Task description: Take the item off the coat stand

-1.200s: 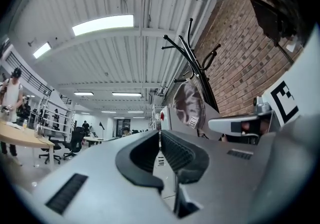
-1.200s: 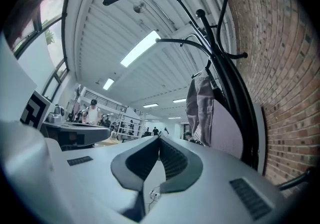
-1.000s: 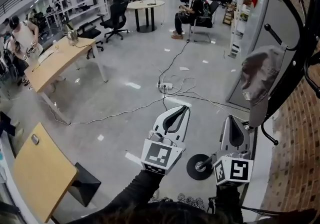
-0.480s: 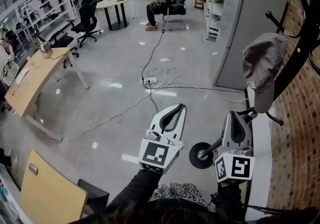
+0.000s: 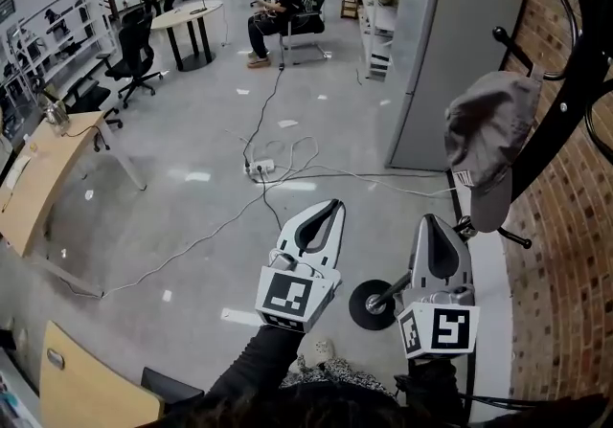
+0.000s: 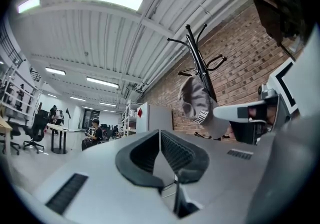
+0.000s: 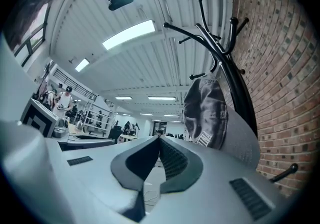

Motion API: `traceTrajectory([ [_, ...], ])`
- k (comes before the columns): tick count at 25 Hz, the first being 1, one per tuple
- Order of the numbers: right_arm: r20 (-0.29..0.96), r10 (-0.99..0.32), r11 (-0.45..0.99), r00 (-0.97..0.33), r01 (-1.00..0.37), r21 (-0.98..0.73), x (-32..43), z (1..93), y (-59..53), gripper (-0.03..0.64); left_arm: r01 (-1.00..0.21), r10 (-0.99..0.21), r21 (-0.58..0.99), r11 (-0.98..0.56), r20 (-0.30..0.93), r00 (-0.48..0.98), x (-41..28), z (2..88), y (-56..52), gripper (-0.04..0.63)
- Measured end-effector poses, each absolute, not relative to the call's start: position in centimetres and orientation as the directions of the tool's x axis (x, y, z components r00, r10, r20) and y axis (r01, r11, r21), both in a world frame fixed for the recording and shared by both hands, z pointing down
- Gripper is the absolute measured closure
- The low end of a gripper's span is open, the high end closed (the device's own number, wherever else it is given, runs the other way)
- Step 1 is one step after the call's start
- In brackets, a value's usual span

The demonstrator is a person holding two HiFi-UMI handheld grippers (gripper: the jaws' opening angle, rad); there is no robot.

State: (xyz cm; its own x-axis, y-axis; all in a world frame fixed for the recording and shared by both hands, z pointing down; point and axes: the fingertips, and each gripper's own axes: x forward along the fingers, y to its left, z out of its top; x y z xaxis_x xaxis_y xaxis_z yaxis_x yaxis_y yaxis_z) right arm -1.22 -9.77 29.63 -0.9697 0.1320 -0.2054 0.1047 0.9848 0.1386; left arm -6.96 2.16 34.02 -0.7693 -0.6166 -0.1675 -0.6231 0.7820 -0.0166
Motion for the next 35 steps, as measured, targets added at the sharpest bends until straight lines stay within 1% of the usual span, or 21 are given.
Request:
traceTrajectory([
  [5, -0.215, 0.144, 0.983, -0.966, 0.115, 0.14, -4.1, 29.2, -10.1, 0.607, -0.649, -0.639, -0.023, 0.76, -0.201, -0.742, -10.0, 31.9, 0.4, 0.574],
  [8, -0.201, 0.143, 0.984, -0.969, 0.118, 0.132, -5.4, 29.7, -10.5, 0.607, -0.637, -0.629, -0.037, 0.77, -0.212, -0.748, -11.9, 32.0, -0.6, 0.574],
  [15, -0.205, 0.177, 0.976, -0.963, 0.144, 0.165, -6.5, 29.8, -10.6, 0.607, -0.64, -0.631, -0.043, 0.767, -0.23, -0.741, -14.8, 32.3, -2.8, 0.574],
  [20, -0.196, 0.168, 0.98, -0.966, 0.143, 0.137, -7.3, 29.8, -11.1, 0.607, -0.651, -0.639, -0.034, 0.758, -0.232, -0.733, -16.3, 33.0, -3.3, 0.574],
  [25, -0.16, 0.101, 0.987, -0.982, 0.079, 0.139, -8.3, 29.5, -11.8, 0.607, -0.686, -0.67, -0.025, 0.728, -0.239, -0.703, -17.8, 31.8, -4.4, 0.574],
  [31, -0.155, 0.002, 0.983, -0.988, -0.027, 0.183, -10.0, 29.2, -12.4, 0.607, -0.755, -0.737, -0.024, 0.655, -0.244, -0.631, -20.1, 31.9, -6.6, 0.575],
  [35, -0.144, -0.131, 0.968, -0.981, -0.157, 0.195, -11.1, 29.1, -13.0, 0.607, -0.833, -0.812, -0.04, 0.552, -0.252, -0.526, -22.2, 31.3, -8.7, 0.574],
])
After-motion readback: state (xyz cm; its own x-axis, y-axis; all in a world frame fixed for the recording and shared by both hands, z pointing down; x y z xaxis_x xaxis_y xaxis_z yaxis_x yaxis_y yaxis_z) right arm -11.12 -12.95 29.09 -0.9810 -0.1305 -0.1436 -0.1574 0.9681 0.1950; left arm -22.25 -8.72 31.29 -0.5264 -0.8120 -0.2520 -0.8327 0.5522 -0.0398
